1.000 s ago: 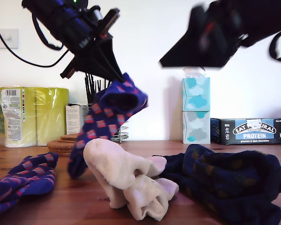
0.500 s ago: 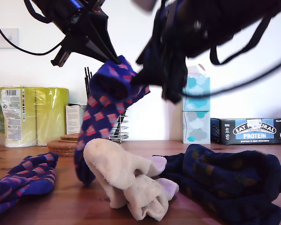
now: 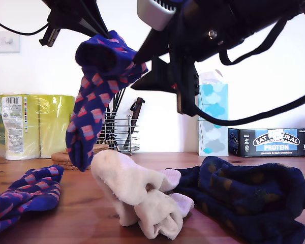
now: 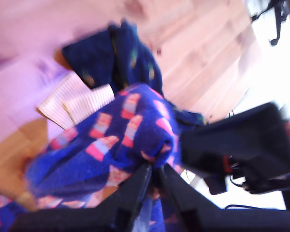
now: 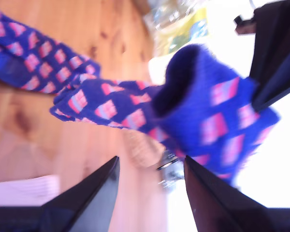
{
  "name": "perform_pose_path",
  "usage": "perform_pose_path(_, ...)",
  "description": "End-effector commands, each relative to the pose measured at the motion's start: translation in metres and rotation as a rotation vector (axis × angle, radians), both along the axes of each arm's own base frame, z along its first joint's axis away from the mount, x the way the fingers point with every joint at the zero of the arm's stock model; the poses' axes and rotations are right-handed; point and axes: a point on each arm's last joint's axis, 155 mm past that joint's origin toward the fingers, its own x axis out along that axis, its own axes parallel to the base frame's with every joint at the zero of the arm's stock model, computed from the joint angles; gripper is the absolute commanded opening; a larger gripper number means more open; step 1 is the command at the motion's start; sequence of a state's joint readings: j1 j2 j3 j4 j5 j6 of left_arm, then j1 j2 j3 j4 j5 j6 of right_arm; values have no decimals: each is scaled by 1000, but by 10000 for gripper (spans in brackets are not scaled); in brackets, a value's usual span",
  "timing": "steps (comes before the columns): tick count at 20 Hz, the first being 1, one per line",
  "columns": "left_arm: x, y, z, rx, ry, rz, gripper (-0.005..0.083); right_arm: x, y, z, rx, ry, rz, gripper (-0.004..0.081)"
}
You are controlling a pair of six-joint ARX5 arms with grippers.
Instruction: Pair up the socks based on colour and pattern, by placing each sock on top of its pair
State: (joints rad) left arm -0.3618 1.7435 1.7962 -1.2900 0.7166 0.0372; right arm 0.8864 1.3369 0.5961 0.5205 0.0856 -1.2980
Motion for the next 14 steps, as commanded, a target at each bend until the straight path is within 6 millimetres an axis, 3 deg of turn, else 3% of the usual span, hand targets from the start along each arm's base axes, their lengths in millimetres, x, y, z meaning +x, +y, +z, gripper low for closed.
perform_pose_path(1, -10, -4, -10, 11, 41, -37, -20, -1, 2, 11, 6, -57, 9, 389)
perform_pose_path(8, -24, -13, -10, 15, 59, -81, -20, 4, 5, 35, 51, -105, -9, 371)
perform_pose_path(9, -26, -13, -11, 16, 62, -85, -20, 3, 7, 37, 54, -107, -5, 320)
perform_pose_path(11, -28, -14, -11, 17, 58, -97, -20, 3, 8, 39, 58, -110, -5, 65)
perform_pose_path(12, -27, -14, -11, 17, 50, -105, -19, 2, 9, 40, 58, -110, -5, -5)
perform_pose_path(14, -27, -14, -11, 15, 33, -121, -6, 0, 11, 40, 73, -96, 0, -14)
